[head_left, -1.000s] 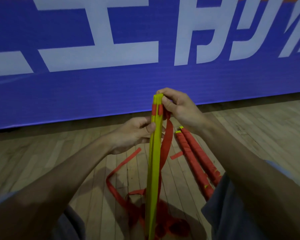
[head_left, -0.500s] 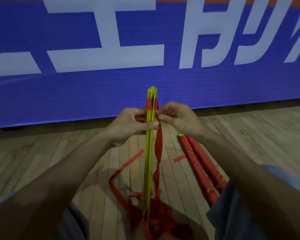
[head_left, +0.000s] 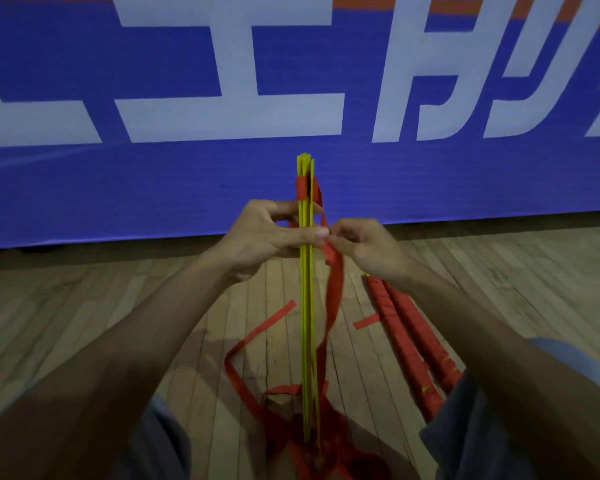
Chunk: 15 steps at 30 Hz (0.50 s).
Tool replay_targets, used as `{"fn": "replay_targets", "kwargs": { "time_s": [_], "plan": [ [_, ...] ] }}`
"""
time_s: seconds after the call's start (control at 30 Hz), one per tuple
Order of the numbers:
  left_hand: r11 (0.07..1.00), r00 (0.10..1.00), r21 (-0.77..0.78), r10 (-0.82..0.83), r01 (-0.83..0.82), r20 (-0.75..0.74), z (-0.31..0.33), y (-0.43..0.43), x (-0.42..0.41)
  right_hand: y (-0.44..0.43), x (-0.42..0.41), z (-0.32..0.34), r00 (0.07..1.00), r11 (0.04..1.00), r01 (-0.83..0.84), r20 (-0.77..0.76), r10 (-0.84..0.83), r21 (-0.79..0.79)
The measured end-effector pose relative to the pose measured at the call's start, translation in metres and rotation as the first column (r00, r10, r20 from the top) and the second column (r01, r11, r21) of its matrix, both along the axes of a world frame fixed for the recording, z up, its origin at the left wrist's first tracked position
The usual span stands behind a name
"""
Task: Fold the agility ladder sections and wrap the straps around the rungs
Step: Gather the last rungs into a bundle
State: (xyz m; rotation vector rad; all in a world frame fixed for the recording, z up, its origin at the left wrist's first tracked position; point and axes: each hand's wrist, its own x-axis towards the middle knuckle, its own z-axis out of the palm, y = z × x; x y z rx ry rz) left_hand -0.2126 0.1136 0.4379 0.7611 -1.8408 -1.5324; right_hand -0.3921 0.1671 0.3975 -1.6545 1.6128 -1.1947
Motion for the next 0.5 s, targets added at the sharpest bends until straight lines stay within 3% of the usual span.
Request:
{"fn": "replay_targets", "kwargs": {
  "time_s": [0.1, 0.23, 0.3, 0.4, 0.47, 0.5],
  "plan": [
    [0.997, 0.995, 0.013, 0.082, -0.082, -0.051, 0.003, -0.003, 0.002, -0.003, -0.007, 0.000, 0.989, 0.994, 0.096, 0.121, -0.091, -0.042],
    [0.998, 0.996, 0.015, 0.068, -0.067, -0.049, 0.004, -0.006, 0.003, -0.011, -0.021, -0.014, 0.954, 0.964, 0.143, -0.228, -0.195, -0.226],
    [0.999, 0.998, 0.013, 0.053, -0.053, -0.034, 0.003, -0.004, 0.002, -0.013, -0.023, -0.020, 0.945, 0.966, 0.165, -0.247, -0.212, -0.200],
    [0.992, 0.990, 0.047, 0.121, -0.118, -0.068, 0.006, -0.006, 0.001, -0.009, -0.014, -0.021, 0.984, 0.981, 0.169, -0.035, -0.173, -0.096],
    [0.981, 0.975, 0.062, 0.188, -0.181, -0.118, 0.009, -0.012, 0.003, -0.002, -0.003, -0.016, 0.978, 0.995, 0.048, 0.197, -0.064, 0.083],
    [0.975, 0.965, 0.070, 0.221, -0.213, -0.143, 0.011, -0.016, 0.004, 0.000, 0.001, -0.016, 0.976, 0.986, -0.048, 0.217, 0.013, 0.158]
  ]
}}
